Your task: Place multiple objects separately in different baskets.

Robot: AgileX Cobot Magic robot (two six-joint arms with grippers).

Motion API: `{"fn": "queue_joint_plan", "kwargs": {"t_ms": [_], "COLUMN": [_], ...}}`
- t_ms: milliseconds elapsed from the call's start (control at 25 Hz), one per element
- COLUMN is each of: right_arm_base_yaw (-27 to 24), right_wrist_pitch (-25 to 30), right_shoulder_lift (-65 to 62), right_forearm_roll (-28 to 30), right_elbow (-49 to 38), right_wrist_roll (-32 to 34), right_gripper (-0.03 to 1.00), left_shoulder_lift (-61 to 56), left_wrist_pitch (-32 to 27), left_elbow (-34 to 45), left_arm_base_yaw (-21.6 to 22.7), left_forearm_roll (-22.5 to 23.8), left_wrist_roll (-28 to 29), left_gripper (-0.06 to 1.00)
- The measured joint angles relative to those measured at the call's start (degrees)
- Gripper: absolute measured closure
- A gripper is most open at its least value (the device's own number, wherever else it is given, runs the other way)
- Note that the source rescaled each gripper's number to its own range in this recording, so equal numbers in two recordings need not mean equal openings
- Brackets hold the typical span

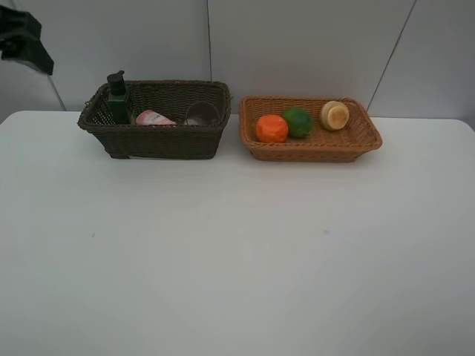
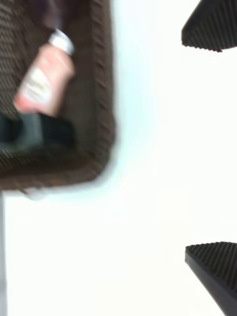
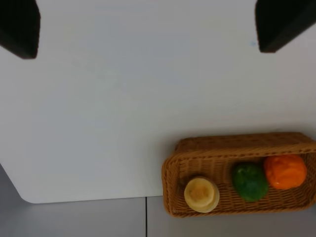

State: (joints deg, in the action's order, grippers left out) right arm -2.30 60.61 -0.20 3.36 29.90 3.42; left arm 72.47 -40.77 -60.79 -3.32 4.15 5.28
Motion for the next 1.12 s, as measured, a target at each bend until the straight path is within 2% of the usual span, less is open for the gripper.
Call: {"fn": "queue_joint_plan", "kwargs": {"t_ms": [240, 520, 760, 1120], "right_arm_base_yaw": [0.0, 0.0, 0.0, 0.0], "right_wrist_pitch": [0.0, 0.0, 0.0, 0.0], "right_shoulder_lift": [0.0, 0.0, 0.0, 0.0], "right_forearm_roll": [0.0, 0.0, 0.0, 0.0], "right_elbow": [0.0, 0.0, 0.0, 0.0], "right_wrist_roll": [0.0, 0.0, 0.0, 0.0], "right_gripper": [0.09, 0.09, 0.09, 0.09], "left_shoulder_lift": [-19.18, -41.38, -59.01, -72.49], "left_wrist_pitch": [-12.41, -22.91, -24.58, -24.47], "left_elbow": [10.28, 19.29, 23.24, 28.52], "left_arm_base_yaw": [1.64, 1.64, 1.64, 1.64], "left_forearm_roll": [-0.9, -2.91, -3.19, -4.53], "left_wrist_roll": [-4.26, -4.64, -4.64, -4.66], "left_gripper": [-0.05, -0.05, -0.05, -0.05]}}
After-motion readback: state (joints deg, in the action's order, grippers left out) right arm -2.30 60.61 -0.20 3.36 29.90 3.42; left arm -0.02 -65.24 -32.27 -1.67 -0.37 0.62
